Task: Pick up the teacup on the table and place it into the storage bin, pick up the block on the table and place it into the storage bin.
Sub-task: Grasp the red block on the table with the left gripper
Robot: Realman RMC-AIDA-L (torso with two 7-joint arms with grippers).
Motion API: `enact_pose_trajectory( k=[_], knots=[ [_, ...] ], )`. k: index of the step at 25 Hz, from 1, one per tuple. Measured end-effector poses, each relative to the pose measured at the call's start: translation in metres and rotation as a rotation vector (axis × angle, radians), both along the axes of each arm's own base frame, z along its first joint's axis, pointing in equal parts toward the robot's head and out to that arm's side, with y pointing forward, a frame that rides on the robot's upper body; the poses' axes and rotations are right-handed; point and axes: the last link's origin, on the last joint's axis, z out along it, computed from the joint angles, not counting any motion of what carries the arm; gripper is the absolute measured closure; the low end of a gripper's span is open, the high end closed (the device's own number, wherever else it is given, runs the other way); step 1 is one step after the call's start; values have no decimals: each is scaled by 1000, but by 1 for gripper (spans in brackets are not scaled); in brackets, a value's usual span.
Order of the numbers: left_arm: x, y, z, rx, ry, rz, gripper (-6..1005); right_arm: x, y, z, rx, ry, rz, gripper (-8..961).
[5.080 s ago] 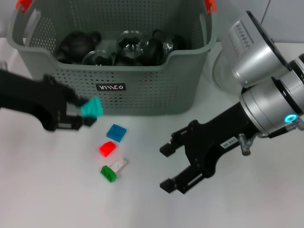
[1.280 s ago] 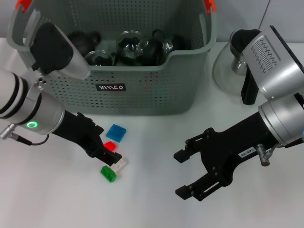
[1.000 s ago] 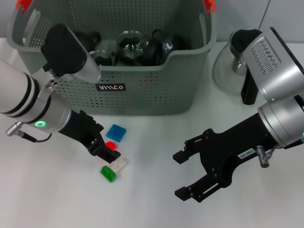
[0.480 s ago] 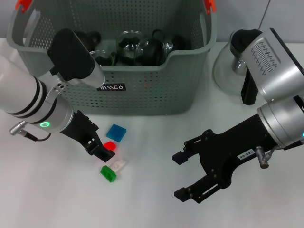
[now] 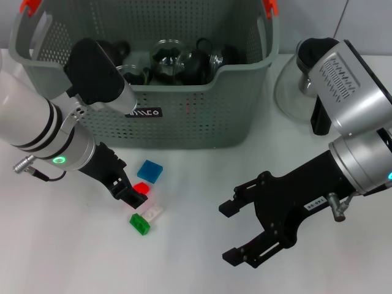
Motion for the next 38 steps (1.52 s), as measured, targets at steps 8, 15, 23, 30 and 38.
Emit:
enact_pose_trajectory(
  k=[8,15,23,30,38],
  knots=[
    [1,1,1,-3,-2,-11,100,-4,0,0,0,5,-3,72],
    [2,1,3,2,-6,-10,99,-3,-7,-4,-30,11,-4,72],
    [4,1,4,-8,3,-18,100,-6,-12,-7,-49,9,5,72],
    [5,1,5,-15,6,-16,99,-8,-13,-9,-61,-3,19,71],
    [5,1,5,-21,11,-18,100,-9,-17,-13,-86,-22,45,70]
  ],
)
